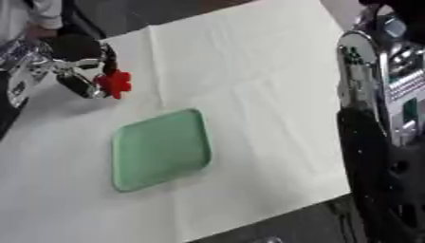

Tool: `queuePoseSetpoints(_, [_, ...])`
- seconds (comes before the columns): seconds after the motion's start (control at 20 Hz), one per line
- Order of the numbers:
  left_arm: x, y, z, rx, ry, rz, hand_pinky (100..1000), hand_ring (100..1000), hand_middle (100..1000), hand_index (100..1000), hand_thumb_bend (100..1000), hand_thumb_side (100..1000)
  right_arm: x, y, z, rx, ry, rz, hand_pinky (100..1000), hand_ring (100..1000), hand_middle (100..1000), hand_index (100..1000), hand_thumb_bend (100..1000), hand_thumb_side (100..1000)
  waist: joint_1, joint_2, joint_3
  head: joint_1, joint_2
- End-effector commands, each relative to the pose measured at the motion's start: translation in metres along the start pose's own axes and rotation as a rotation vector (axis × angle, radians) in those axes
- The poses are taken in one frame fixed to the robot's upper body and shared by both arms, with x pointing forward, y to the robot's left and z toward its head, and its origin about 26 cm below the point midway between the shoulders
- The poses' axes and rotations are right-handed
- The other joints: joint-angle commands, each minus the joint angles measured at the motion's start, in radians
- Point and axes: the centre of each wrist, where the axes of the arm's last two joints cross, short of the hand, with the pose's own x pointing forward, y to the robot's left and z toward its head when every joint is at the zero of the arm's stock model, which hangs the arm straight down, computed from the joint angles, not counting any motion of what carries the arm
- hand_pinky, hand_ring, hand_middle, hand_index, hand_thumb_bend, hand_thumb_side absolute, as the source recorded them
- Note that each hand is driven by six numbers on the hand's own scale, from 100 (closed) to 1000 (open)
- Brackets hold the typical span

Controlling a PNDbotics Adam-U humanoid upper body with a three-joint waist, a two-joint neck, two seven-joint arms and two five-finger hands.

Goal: Pick up objects on the table and place them in the box.

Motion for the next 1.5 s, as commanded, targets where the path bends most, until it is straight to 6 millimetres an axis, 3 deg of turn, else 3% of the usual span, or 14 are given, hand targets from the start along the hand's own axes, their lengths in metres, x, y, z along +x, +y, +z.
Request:
queuePoseSetpoints(0.05, [0.004, 0.024, 0.01, 0.017, -0.043, -0.034, 100, 211, 444, 511, 275, 233, 0.003, -0.003, -0.004, 0.016, -0.012, 0.009, 231, 380, 427, 485, 101, 366, -0.01, -0.021, 0.003, -0.009, -0.001])
queuePoseSetpoints(0.4, [0.04, 0.048, 0.009, 0.057, -0.15, -0.035, 100, 201, 436, 508, 268, 228, 0.003, -0.003, -0.004, 0.017, -0.011, 0.011, 231, 380, 427, 486, 100, 366, -0.009, -0.023, 0.006, -0.019, -0.006])
queuePoseSetpoints(0.8, [0.073, 0.058, 0.012, 0.044, -0.218, -0.013, 100, 197, 431, 509, 259, 224, 0.004, -0.004, -0.003, 0.02, -0.008, 0.013, 231, 380, 427, 486, 100, 366, -0.009, -0.026, 0.008, -0.023, -0.005])
queuePoseSetpoints(1.2, [0.103, 0.059, 0.032, 0.058, -0.257, 0.022, 100, 176, 403, 490, 222, 234, 0.004, -0.004, -0.004, 0.018, -0.01, 0.017, 231, 380, 428, 486, 101, 367, -0.007, -0.025, 0.004, -0.024, -0.004])
queuePoseSetpoints(1.5, [0.108, 0.041, 0.051, -0.007, -0.24, 0.079, 100, 165, 391, 484, 208, 243, 0.003, -0.004, -0.005, 0.014, -0.018, 0.018, 230, 382, 429, 486, 100, 370, -0.006, -0.024, 0.001, -0.031, -0.003])
